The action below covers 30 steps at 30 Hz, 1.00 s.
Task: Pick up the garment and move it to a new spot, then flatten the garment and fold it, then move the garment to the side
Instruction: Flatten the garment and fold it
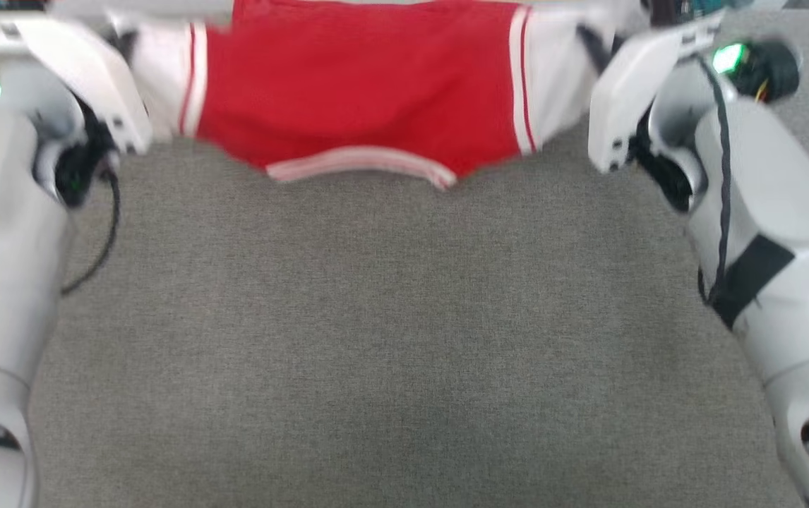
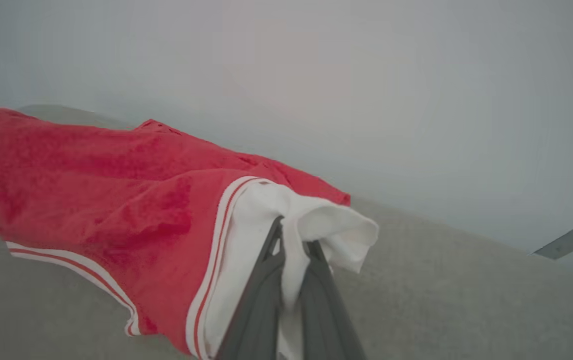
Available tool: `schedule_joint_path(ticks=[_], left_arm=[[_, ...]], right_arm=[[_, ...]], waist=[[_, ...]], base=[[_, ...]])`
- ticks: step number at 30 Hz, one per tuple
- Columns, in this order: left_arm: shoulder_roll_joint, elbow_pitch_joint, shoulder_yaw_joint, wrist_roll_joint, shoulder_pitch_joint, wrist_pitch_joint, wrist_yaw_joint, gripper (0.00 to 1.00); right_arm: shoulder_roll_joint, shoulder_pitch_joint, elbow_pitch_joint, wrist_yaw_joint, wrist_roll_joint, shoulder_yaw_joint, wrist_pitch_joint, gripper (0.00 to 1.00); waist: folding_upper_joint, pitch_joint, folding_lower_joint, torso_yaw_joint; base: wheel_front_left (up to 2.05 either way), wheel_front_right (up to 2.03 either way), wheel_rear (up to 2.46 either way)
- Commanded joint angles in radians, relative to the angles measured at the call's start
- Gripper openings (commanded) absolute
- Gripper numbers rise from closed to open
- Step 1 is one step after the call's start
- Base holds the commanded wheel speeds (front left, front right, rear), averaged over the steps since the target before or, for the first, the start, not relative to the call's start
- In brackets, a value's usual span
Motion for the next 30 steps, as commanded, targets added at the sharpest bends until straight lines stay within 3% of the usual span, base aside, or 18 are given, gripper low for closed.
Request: schedule_joint_path(ticks=[1,4,8,12,17,21,30], left_arm=[[0.000,0.008,-0.018,-0.030,0.055,0.056,-0.003,0.00],[0.006,0.005,-0.026,-0.061,0.098,0.109,-0.003,0.00],[0.038,-0.053,-0.056,-0.120,0.224,0.229,-0.003,0.00],[0.079,-0.124,-0.058,-0.160,0.328,0.310,0.000,0.00],[0.136,-0.285,-0.051,-0.201,0.473,0.383,0.050,0.00],[0.199,-0.489,-0.038,-0.247,0.611,0.446,0.135,0.00],[0.365,-1.002,0.002,-0.328,0.942,0.562,0.415,0.00]], right_arm=[[-0.018,0.054,-0.022,0.000,0.070,0.025,0.056,0.00],[-0.040,0.100,-0.053,0.000,0.119,0.058,0.107,0.00],[-0.086,0.233,-0.174,0.000,0.252,0.093,0.233,0.00],[-0.146,0.346,-0.293,0.000,0.305,0.104,0.327,0.00],[-0.207,0.491,-0.455,0.000,0.352,0.079,0.468,0.00],[-0.253,0.609,-0.604,0.000,0.378,0.042,0.602,0.00],[-0.307,0.877,-0.964,0.000,0.416,-0.072,0.904,0.00]], waist=[[0.0000,-0.012,0.0000,0.002],[0.0000,-0.024,0.0000,0.004],[0.0000,-0.062,0.0000,0.002],[0.0000,-0.095,0.0000,0.002],[0.0000,-0.133,0.0000,0.007],[0.0000,-0.155,0.0000,0.010],[0.0000,-0.151,0.0000,0.015]], base=[[0.00,0.00,0.00],[0.00,0.00,0.00],[0.00,0.00,0.00],[0.00,0.00,0.00],[0.00,0.00,0.00],[0.00,0.00,0.00],[0.00,0.00,0.00]])
